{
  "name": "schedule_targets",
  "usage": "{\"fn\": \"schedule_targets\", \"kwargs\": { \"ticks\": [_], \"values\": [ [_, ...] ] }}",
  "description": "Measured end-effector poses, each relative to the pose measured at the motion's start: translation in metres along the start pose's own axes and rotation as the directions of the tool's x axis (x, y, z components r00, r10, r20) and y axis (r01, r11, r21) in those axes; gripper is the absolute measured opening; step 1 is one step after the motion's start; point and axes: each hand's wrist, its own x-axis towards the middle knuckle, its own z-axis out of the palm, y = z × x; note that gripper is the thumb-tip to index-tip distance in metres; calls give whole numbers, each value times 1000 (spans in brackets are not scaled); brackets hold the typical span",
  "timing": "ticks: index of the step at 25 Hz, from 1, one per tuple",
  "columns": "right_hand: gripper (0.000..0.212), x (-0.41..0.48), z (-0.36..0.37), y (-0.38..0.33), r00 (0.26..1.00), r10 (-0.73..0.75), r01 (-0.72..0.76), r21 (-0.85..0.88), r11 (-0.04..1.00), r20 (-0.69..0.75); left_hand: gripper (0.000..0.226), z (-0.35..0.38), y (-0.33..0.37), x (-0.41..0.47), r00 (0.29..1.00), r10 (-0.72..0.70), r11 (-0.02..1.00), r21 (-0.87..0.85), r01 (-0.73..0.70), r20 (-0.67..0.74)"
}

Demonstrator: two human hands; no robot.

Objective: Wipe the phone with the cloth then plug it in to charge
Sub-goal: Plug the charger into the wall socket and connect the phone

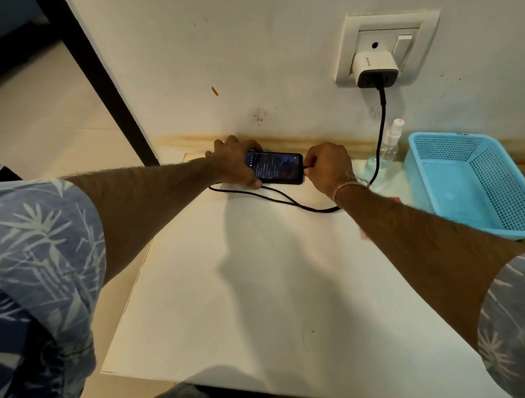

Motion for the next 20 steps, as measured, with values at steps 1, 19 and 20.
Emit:
{"fn": "schedule_targets", "kwargs": {
  "ticks": [1,19,20],
  "values": [
    [13,-1,0,-1,1000,0,0,-3,1000,7,82,0,-1,0,1000,-1,1000,-2,1,0],
    [14,-3,-5,-3,1000,23,-24,58,998,14,79,1,-2,-4,1000,-2,999,-43,2,-8],
    [15,-3,-6,-3,1000,19,-20,58,998,16,78,1,-4,-4,1000,2,999,-52,-3,-14]
  ]
}}
